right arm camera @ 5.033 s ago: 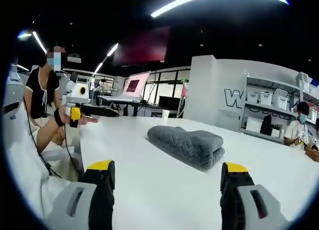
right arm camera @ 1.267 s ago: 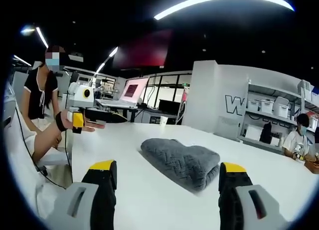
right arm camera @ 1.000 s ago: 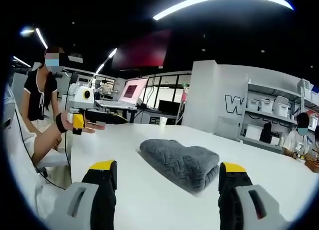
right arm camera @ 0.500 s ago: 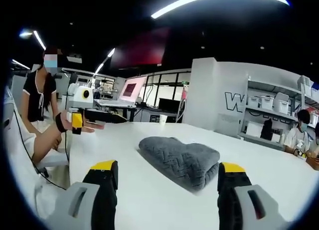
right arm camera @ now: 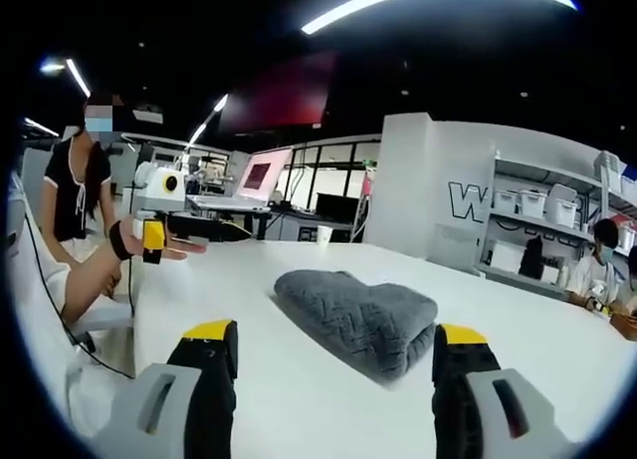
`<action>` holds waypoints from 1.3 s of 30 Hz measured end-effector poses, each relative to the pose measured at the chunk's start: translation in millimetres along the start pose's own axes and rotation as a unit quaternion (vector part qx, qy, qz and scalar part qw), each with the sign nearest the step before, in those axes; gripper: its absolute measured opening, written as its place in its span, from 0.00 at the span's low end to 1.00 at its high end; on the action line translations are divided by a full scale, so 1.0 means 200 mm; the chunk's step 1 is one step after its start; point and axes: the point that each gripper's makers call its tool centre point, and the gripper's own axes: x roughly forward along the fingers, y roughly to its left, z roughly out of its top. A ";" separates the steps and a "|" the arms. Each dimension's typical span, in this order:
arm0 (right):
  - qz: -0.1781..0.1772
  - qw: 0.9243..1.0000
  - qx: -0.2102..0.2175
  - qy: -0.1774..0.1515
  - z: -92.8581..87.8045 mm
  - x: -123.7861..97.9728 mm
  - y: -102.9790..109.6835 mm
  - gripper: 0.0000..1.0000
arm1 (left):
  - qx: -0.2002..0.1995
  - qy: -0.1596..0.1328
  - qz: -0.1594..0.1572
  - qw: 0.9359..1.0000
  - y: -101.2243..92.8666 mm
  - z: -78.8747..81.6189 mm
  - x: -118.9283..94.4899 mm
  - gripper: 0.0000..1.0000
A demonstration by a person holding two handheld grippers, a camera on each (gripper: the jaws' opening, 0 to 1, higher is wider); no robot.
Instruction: Open the folded towel by lifting each exposed corner and separating the folded layers until the towel lies flat within the target outline without major curled edges
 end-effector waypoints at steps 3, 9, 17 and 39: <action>0.000 1.000 -0.002 0.003 0.00 0.01 -0.01 0.79 | -0.002 0.005 -0.003 1.000 0.00 -0.01 0.01 0.89; 0.000 1.000 -0.013 -0.001 0.02 0.02 -0.01 0.78 | -0.006 0.004 -0.001 1.000 0.03 0.00 0.02 0.89; 0.003 1.000 -0.007 0.006 0.01 0.05 -0.02 0.77 | -0.010 0.010 0.000 1.000 0.05 -0.01 0.03 0.89; -0.003 1.000 0.012 0.007 0.00 0.09 -0.10 0.74 | -0.015 0.020 0.004 1.000 0.08 -0.04 0.06 0.89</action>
